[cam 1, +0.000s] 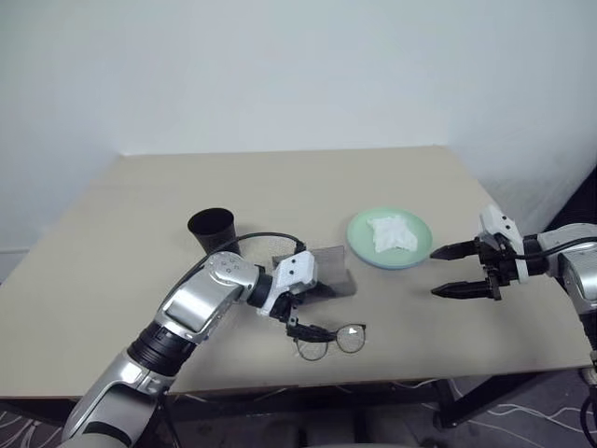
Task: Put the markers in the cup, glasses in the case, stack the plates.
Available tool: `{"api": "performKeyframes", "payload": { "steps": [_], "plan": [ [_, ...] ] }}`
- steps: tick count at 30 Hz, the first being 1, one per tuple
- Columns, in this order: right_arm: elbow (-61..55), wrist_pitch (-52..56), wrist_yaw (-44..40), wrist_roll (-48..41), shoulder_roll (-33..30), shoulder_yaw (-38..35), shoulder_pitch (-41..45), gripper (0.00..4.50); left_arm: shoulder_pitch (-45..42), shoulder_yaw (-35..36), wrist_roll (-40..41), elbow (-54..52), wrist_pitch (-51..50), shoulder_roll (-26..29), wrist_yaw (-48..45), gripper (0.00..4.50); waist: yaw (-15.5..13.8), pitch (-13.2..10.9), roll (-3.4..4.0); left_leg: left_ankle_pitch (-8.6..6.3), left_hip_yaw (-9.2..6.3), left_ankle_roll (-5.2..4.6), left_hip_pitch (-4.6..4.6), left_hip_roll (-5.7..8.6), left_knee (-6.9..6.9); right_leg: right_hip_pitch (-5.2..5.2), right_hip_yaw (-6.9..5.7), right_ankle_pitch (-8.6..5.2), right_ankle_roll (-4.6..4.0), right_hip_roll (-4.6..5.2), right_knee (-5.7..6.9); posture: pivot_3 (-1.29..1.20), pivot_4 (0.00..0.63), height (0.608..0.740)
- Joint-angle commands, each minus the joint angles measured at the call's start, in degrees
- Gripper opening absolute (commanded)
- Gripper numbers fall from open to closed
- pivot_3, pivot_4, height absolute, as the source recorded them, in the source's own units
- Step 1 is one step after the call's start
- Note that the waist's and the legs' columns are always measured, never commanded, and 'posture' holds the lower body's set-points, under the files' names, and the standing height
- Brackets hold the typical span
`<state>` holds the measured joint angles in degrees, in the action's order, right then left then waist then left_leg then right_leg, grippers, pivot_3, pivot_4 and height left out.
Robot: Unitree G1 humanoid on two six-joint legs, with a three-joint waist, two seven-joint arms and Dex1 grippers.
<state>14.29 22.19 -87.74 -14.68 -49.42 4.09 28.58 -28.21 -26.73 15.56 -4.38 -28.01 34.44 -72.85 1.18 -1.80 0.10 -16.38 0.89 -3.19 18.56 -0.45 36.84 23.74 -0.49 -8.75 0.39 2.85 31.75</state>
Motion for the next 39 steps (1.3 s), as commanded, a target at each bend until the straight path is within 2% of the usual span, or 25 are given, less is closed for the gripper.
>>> {"api": "performKeyframes", "payload": {
  "steps": [1, 13, 16, 39],
  "plan": [
    [-1.87, -0.03, 0.06, -1.27, -1.08, -1.04, 0.64, 4.5, -2.08, -0.75, -1.49, 0.82, 2.11, -0.42, -1.77, 4.48, -0.01, 0.0, 0.0, 0.0, 0.0, 0.0, 0.0, 0.0, 0.0, 0.0, 0.0, 0.0, 0.0, 0.0, 0.0, 0.0, 0.0, 0.735],
    [-3.65, 0.69, 1.05, -1.6, -1.2, -1.58, -1.4, 4.5, -2.9, -3.22, -5.61, 5.88, 4.18, -1.89, -3.56, 4.48, -0.02, 0.0, 0.01, 0.01, 0.0, -0.01, 0.02, -0.01, 0.05, -0.01, 0.0, 0.0, 0.0, -0.01, 0.01, 0.0, 0.0, 0.735],
    [-3.74, 0.71, 1.29, -1.63, -1.18, -1.66, -1.63, 4.5, -2.84, -3.42, -6.33, 6.6, 4.49, -2.51, -3.49, 3.9, -0.03, 0.01, 0.0, 0.02, -0.01, -0.03, 0.03, -0.01, 0.06, -0.02, 0.0, 0.0, 0.0, -0.01, 0.01, 0.0, 0.0, 0.735],
    [-4.12, 0.76, 3.1, -1.47, -1.3, -1.6, -2.67, 4.5, -1.63, -3.08, -7.79, 7.31, 3.29, -4.78, -1.82, 3.9, -0.04, 0.01, 0.01, 0.02, -0.04, -0.03, 0.0, -0.01, 0.07, -0.1, 0.0, 0.0, 0.0, -0.01, 0.02, 0.0, 0.0, 0.735]
  ]
}}
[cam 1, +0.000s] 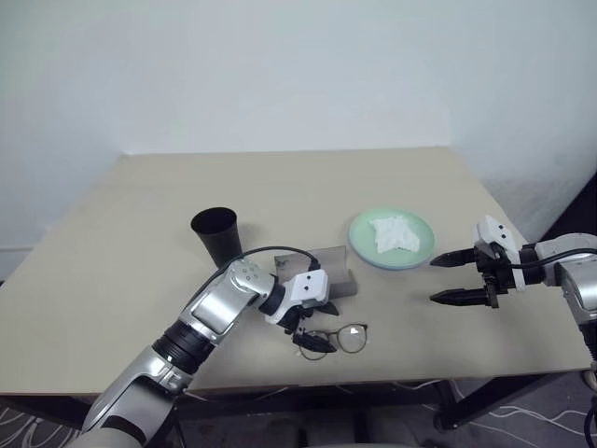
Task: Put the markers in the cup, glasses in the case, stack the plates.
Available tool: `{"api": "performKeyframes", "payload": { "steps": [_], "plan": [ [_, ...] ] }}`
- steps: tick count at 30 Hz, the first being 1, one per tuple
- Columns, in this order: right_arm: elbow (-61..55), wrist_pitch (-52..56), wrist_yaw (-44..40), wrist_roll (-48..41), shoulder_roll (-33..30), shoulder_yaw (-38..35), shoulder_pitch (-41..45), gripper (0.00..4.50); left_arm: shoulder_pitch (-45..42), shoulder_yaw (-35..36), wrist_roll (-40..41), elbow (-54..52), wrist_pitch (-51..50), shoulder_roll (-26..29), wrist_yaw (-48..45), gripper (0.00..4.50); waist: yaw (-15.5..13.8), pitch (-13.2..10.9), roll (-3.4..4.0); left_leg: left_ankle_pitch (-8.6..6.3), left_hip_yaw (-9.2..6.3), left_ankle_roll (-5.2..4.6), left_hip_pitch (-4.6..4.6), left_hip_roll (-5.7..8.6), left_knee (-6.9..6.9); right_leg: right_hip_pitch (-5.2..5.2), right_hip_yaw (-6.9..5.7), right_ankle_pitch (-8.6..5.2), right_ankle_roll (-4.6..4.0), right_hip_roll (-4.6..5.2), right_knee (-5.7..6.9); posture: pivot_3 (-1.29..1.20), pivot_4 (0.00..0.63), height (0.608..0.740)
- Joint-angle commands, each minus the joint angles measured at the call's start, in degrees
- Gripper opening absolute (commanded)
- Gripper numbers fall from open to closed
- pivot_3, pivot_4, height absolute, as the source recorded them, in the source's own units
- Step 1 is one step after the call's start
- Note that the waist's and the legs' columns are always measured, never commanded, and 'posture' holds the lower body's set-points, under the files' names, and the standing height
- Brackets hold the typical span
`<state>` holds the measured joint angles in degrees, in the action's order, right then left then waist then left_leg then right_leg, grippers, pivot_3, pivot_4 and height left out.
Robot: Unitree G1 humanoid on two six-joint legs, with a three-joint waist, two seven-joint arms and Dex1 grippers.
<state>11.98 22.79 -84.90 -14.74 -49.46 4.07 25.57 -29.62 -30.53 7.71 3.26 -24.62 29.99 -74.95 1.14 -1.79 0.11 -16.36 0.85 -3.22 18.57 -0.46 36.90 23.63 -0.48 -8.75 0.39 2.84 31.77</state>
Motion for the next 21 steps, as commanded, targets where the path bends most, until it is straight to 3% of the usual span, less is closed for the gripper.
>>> {"api": "performKeyframes", "payload": {
  "steps": [1, 2, 6, 14, 21],
  "plan": [
    [-1.88, 0.25, 0.32, -1.44, -1.28, -1.61, 0.27, 4.5, -0.17, 0.61, -0.06, -0.22, -0.12, -0.46, 0.35, 3.9, 0.0, 0.0, 0.0, 0.0, 0.0, 0.0, 0.0, 0.0, 0.0, 0.0, 0.0, 0.0, 0.0, 0.0, 0.0, 0.0, 0.0, 0.735],
    [-1.96, 0.31, 0.37, -1.45, -1.3, -1.63, 0.2, 4.5, -0.1, 0.53, -0.16, -0.18, -0.11, -0.54, 0.38, 3.9, 0.0, 0.0, 0.0, 0.0, 0.0, 0.0, 0.0, 0.0, 0.0, 0.0, 0.0, 0.0, 0.0, 0.0, 0.0, 0.0, 0.0, 0.735],
    [-1.97, 0.45, 0.57, -1.41, -1.35, -1.6, 0.17, 4.5, 0.08, 0.3, -0.5, -0.19, -0.24, -0.72, 0.41, 3.01, 0.0, 0.0, 0.0, 0.0, 0.01, -0.01, 0.0, 0.0, 0.01, 0.0, 0.0, 0.0, 0.0, 0.0, 0.0, 0.0, 0.0, 0.735],
    [-1.93, 0.64, 0.94, -1.44, -1.26, -1.41, 0.23, 4.5, 0.22, -0.02, -1.03, 0.18, -0.06, -0.71, 0.6, 0.12, 0.0, 0.0, 0.0, 0.01, 0.0, -0.01, 0.0, 0.0, 0.02, -0.01, 0.0, 0.0, 0.0, 0.0, 0.0, 0.0, 0.0, 0.735],
    [-1.32, 0.58, 1.13, -1.09, -1.12, -1.02, 0.9, 4.5, 0.52, 0.29, -0.42, -0.81, -0.36, 0.02, -0.01, 0.03, 0.0, 0.02, 0.01, 0.0, 0.0, -0.01, -0.03, 0.0, 0.02, -0.04, 0.0, 0.0, 0.0, 0.0, 0.0, 0.0, 0.0, 0.735]
  ]
}}
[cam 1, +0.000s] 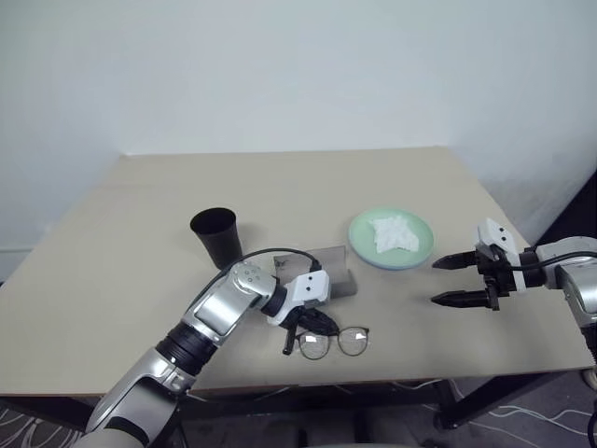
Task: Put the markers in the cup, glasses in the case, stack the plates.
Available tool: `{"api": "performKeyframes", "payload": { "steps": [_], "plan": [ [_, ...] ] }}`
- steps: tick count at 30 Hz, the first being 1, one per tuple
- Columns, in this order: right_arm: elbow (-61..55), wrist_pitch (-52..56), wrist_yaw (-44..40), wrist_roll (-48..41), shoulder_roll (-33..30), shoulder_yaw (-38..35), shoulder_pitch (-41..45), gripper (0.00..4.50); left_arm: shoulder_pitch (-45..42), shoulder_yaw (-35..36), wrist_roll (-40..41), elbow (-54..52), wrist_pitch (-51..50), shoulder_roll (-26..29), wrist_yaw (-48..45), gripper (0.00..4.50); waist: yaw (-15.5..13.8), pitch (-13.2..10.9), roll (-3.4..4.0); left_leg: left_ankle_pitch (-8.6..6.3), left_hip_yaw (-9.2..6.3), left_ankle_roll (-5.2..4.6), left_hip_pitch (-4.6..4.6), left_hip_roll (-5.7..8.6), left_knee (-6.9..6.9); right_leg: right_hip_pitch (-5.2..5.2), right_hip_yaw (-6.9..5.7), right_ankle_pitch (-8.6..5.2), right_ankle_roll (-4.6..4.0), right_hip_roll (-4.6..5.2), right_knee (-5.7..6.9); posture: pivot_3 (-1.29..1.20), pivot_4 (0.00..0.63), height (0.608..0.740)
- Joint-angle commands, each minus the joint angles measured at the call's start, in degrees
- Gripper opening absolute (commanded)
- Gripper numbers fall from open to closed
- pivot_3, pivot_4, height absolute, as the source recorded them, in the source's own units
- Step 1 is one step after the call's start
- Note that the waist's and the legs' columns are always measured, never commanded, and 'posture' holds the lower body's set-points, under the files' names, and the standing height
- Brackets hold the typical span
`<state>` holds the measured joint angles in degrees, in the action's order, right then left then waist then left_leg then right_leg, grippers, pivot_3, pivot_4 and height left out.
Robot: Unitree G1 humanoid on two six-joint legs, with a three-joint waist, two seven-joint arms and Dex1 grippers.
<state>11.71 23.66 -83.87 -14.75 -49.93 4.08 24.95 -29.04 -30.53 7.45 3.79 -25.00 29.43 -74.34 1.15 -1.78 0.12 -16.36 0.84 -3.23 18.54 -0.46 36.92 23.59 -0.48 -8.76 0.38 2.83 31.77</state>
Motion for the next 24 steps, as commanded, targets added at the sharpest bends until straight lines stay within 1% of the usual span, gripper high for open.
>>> {"api": "performKeyframes", "payload": {
  "steps": [1, 8, 11, 17, 24],
  "plan": [
    [-0.95, -0.32, 0.11, -1.02, -0.63, -0.96, 1.61, 4.5, -0.19, 0.44, 0.04, -1.46, -0.21, 0.62, -0.71, 0.03, 0.0, 0.0, 0.0, 0.0, 0.0, 0.0, 0.0, 0.0, 0.0, 0.0, 0.0, 0.0, 0.0, 0.0, 0.0, 0.0, 0.0, 0.735],
    [-0.57, -0.41, 0.14, -0.82, -0.47, -0.68, 2.11, 4.5, -0.98, 1.05, 0.57, -1.61, -0.85, 0.57, -0.92, 0.03, 0.0, 0.0, 0.0, 0.0, -0.01, 0.0, 0.0, 0.0, 0.0, -0.01, 0.0, 0.0, 0.0, 0.0, 0.0, 0.0, 0.0, 0.735],
    [-0.41, -0.46, 0.31, -0.72, -0.35, -0.6, 2.21, 4.5, -1.79, 1.22, 1.14, -1.44, -3.14, 0.19, -1.06, 0.61, 0.01, 0.0, 0.0, 0.0, -0.01, 0.0, 0.0, 0.0, 0.0, -0.01, 0.0, 0.0, 0.0, 0.0, 0.0, 0.0, 0.0, 0.735],
    [-0.56, -0.36, 0.55, -0.76, -0.25, -0.61, 2.07, 4.5, -1.61, 1.08, -0.46, -1.01, -1.0, -0.77, 0.81, 2.6, -0.01, 0.0, 0.0, 0.0, -0.01, 0.0, 0.0, 0.0, 0.0, -0.01, 0.0, 0.0, 0.0, -0.01, 0.0, 0.0, 0.0, 0.735],
    [-0.87, -0.15, 0.9, -0.84, -0.28, -0.7, 1.81, 4.5, -1.06, 0.46, -0.36, -1.26, -0.62, -0.78, 0.47, 2.6, 0.0, 0.0, 0.0, 0.0, -0.01, 0.0, 0.01, 0.0, 0.0, -0.01, 0.0, 0.0, 0.0, -0.01, 0.0, 0.0, 0.0, 0.735]
  ]
}}
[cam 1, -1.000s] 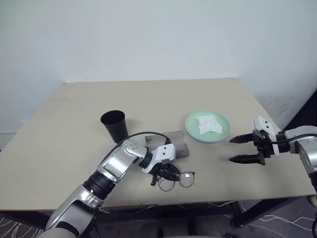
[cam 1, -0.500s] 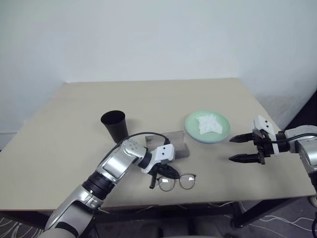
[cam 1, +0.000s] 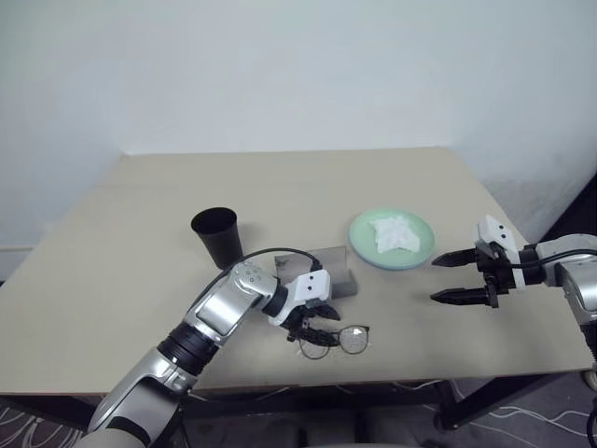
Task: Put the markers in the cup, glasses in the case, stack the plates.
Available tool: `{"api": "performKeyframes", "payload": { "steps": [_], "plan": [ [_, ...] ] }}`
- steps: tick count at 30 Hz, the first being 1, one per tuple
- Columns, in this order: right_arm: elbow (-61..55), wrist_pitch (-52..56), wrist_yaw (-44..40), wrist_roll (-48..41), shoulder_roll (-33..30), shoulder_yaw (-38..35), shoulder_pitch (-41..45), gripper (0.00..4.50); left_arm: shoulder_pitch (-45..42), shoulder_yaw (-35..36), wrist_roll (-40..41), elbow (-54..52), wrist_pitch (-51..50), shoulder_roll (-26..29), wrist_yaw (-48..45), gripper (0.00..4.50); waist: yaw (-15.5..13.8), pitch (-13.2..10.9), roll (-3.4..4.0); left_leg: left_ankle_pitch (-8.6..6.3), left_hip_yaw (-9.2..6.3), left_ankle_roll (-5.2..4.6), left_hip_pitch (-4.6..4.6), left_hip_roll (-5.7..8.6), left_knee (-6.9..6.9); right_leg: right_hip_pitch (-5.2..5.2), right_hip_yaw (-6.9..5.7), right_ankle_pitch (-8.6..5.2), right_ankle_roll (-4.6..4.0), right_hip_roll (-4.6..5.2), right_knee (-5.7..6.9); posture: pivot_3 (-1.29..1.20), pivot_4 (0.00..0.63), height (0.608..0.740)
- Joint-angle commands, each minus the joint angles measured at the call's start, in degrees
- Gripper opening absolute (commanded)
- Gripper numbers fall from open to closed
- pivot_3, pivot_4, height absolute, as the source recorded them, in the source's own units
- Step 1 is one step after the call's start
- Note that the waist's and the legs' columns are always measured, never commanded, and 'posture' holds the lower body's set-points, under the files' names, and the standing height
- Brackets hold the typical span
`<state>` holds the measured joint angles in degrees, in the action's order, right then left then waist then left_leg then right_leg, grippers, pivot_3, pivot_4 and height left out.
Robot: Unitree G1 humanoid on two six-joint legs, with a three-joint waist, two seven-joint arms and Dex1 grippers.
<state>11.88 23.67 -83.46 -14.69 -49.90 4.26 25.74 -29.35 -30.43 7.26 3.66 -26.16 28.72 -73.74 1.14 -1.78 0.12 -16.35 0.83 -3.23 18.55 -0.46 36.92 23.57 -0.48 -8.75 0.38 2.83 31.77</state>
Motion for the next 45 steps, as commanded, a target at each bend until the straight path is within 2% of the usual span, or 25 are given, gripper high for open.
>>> {"api": "performKeyframes", "payload": {
  "steps": [1, 14, 17, 23, 30, 39, 42, 45],
  "plan": [
    [-1.12, -0.09, 0.56, -0.93, -0.32, -0.89, 1.01, 4.5, -0.72, 0.23, -0.37, -1.02, 0.67, -0.12, -0.03, 2.6, 0.0, 0.0, 0.0, 0.0, 0.0, 0.0, 0.0, 0.0, 0.0, 0.0, 0.0, 0.0, 0.0, 0.0, 0.0, 0.0, 0.0, 0.735],
    [-0.66, -0.03, 1.03, -0.84, -0.15, -0.6, 1.54, 4.5, -0.17, -0.91, -1.11, -0.43, -0.42, -0.96, -0.04, 2.6, 0.0, 0.0, 0.0, 0.0, 0.01, -0.01, 0.0, 0.0, 0.01, -0.01, 0.01, 0.0, 0.0, 0.0, 0.0, 0.0, 0.0, 0.735],
    [-0.52, -0.05, 1.18, -0.76, -0.09, -0.56, 1.63, 4.5, -0.19, -1.01, -0.93, -0.44, -0.84, -1.03, -0.23, 2.05, 0.0, 0.0, 0.0, 0.01, 0.0, -0.01, 0.0, 0.0, 0.01, -0.01, 0.01, 0.0, 0.0, 0.0, 0.0, 0.0, 0.0, 0.735],
    [-0.03, -0.3, 1.48, -0.58, -0.02, -0.49, 1.81, 4.5, -0.67, -0.88, -0.86, -0.3, -1.1, -0.98, -0.41, 0.01, -0.01, 0.04, 0.03, 0.01, 0.0, -0.01, -0.02, 0.0, 0.01, -0.03, 0.01, 0.0, 0.0, 0.0, 0.0, 0.0, 0.0, 0.735],
    [0.88, -0.73, 1.76, -0.37, 0.07, -0.17, 2.37, 4.5, -2.18, 0.54, 0.86, -0.86, -2.2, -0.91, -1.57, 0.01, 0.01, 0.06, 0.06, 0.02, 0.01, -0.03, -0.02, 0.01, 0.08, -0.1, 0.06, 0.0, 0.0, 0.0, -0.01, 0.0, 0.0, 0.735],
    [2.62, -1.46, 1.63, 0.0, 0.48, 0.76, 3.99, 4.5, -10.5, 10.15, 13.24, -1.53, -14.71, -2.5, -3.84, 0.01, 0.06, 0.02, 0.02, 0.05, -0.01, -0.09, 0.01, 0.01, 0.09, -0.04, 0.03, -0.01, 0.0, -0.02, -0.01, 0.0, 0.0, 0.735],
    [3.04, -1.62, 1.7, 0.07, 0.69, 0.94, 4.47, 4.5, -14.97, 13.13, 12.4, 5.31, -12.39, -2.72, -2.12, 0.01, 0.11, 0.02, 0.02, 0.05, -0.01, -0.09, -0.02, 0.01, 0.09, -0.05, 0.03, -0.01, 0.01, -0.03, 0.0, 0.0, 0.0, 0.735],
    [3.41, -1.83, 1.82, 0.17, 0.95, 1.14, 4.81, 4.5, -18.36, 11.69, 7.39, 15.59, -4.04, -2.31, -1.41, 0.01, 0.11, 0.03, 0.03, 0.08, -0.04, -0.13, -0.02, 0.01, 0.09, -0.06, 0.03, 0.0, 0.01, -0.08, 0.01, 0.0, 0.0, 0.735]
  ]
}}
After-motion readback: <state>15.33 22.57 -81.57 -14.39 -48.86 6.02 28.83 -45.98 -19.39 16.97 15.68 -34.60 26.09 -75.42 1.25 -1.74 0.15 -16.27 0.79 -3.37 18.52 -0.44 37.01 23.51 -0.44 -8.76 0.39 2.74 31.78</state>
